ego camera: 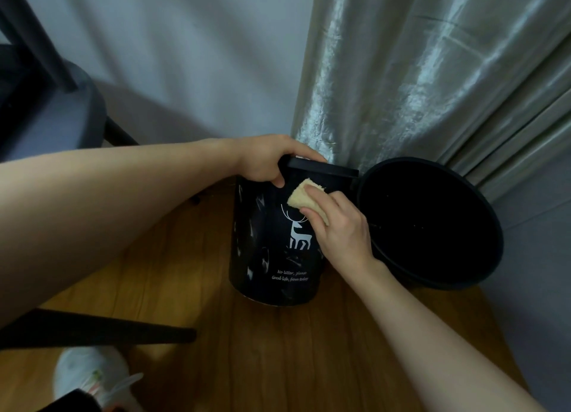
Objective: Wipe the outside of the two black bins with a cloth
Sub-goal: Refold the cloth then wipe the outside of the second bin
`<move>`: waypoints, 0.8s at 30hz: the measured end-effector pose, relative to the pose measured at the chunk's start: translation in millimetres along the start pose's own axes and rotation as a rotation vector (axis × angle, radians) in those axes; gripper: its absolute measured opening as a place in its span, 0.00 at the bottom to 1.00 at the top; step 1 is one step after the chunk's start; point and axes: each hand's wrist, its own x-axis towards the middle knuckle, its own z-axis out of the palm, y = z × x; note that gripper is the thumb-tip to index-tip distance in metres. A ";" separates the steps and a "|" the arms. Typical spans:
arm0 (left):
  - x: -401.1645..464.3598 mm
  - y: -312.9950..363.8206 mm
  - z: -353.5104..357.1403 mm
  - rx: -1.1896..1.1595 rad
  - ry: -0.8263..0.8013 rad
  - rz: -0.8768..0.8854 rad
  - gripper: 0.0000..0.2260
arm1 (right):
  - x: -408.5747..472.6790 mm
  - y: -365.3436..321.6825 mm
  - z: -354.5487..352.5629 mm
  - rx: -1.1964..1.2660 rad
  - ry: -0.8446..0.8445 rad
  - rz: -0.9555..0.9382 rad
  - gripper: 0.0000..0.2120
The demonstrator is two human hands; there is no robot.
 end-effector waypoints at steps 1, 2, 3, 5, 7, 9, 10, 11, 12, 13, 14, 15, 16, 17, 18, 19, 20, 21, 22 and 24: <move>0.4 -1.0 1.0 0.013 0.000 -0.001 0.36 | 1.5 0.8 -0.6 0.011 -0.010 -0.006 0.18; 0.8 -2.0 2.2 0.031 0.002 -0.001 0.36 | 2.2 2.0 -1.4 0.013 -0.023 -0.013 0.17; 1.4 -2.8 3.3 0.055 0.005 -0.002 0.36 | 1.9 3.2 -2.1 0.014 -0.033 -0.022 0.17; 2.2 -4.3 3.7 0.122 0.014 -0.002 0.36 | -3.1 6.3 -2.8 0.025 -0.059 -0.063 0.16; 2.1 -5.9 2.8 0.188 0.018 0.005 0.36 | -15.5 9.5 -1.9 0.042 -0.102 -0.130 0.15; 1.2 -7.8 1.9 0.249 0.030 0.009 0.36 | -30.6 11.3 -0.2 0.054 -0.140 -0.164 0.15; 0.9 -8.4 1.7 0.274 0.032 0.011 0.36 | -36.6 11.7 0.3 0.053 -0.153 -0.169 0.15; 0.7 -8.7 1.5 0.295 0.032 0.009 0.36 | -40.5 12.1 0.8 0.048 -0.164 -0.172 0.15; 0.3 -8.1 1.4 0.314 0.030 0.005 0.36 | -41.3 11.8 1.0 0.042 -0.170 -0.173 0.15; 0.0 -7.1 0.9 0.333 0.027 0.001 0.36 | -38.6 11.0 1.2 0.039 -0.169 -0.166 0.15; -0.1 -6.4 0.3 0.352 0.023 0.002 0.36 | -33.6 9.8 1.5 0.041 -0.158 -0.148 0.15; -0.4 -5.7 -0.4 0.370 0.019 0.007 0.36 | -27.0 8.1 1.8 0.044 -0.137 -0.123 0.15; -0.7 -5.5 -0.7 0.383 0.017 0.011 0.36 | -20.1 6.5 2.1 0.045 -0.113 -0.100 0.16; -0.8 -5.5 -1.0 0.396 0.017 0.012 0.36 | -14.0 5.4 2.8 0.042 -0.092 -0.084 0.16; -0.9 -5.8 -1.3 0.409 0.019 0.013 0.36 | -10.4 5.0 3.8 0.038 -0.079 -0.076 0.16; -0.9 -5.9 -1.7 0.422 0.020 0.013 0.36 | -10.3 4.9 4.6 0.039 -0.077 -0.076 0.16; -0.9 -5.5 -2.1 0.435 0.022 0.013 0.36 | -14.2 5.2 4.8 0.041 -0.087 -0.087 0.15; -0.5 -5.5 -2.2 0.448 0.024 0.011 0.36 | -21.8 6.2 4.9 0.041 -0.107 -0.108 0.15; 0.2 -6.0 -2.6 0.459 0.024 0.007 0.37 | -31.5 7.5 5.0 0.035 -0.134 -0.139 0.14; 1.1 -6.9 -3.2 0.463 0.017 -0.001 0.37 | -50.7 10.8 4.7 0.022 -0.208 -0.207 0.14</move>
